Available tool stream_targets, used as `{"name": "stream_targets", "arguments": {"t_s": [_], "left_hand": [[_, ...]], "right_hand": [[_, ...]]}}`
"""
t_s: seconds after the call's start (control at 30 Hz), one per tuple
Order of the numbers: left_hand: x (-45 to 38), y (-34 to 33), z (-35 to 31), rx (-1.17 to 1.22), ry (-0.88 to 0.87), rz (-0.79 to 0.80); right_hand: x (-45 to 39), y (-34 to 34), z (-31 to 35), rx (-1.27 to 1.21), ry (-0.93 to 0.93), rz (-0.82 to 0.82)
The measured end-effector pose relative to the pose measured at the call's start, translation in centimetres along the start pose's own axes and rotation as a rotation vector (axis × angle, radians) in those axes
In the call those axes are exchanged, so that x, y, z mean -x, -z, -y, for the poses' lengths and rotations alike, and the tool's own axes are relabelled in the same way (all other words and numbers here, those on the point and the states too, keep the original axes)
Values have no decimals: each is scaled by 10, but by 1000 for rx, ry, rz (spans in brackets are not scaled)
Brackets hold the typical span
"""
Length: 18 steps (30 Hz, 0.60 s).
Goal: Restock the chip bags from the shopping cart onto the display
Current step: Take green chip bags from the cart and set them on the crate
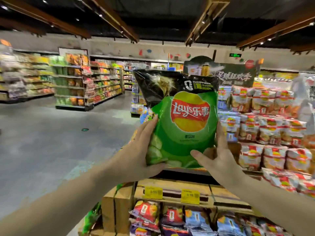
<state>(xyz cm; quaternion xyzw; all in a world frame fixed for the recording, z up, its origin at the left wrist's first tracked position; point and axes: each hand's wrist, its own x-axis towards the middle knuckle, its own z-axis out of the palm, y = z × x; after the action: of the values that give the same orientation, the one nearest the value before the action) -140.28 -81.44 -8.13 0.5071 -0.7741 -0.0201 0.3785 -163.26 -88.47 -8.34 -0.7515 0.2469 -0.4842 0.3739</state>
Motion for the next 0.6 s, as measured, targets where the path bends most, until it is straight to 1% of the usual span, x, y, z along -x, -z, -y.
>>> {"name": "stream_targets", "arguments": {"t_s": [0.13,0.23,0.33,0.47,0.6], "left_hand": [[14,29,59,46,-8,-51],[27,53,100,13,-5,-59],[46,72,148,-17,12,-6],[68,101,216,77,54,83],[89,132,282,197,101,138]], "right_hand": [[-38,-61,-13,-35,-12,64],[-51,-107,-26,-44,-36,68],[-59,-156,-40,-62,-67,62],[-70,-224,-48,-67,-115,36],[-82,-296,-53,40,-178,-3]]}}
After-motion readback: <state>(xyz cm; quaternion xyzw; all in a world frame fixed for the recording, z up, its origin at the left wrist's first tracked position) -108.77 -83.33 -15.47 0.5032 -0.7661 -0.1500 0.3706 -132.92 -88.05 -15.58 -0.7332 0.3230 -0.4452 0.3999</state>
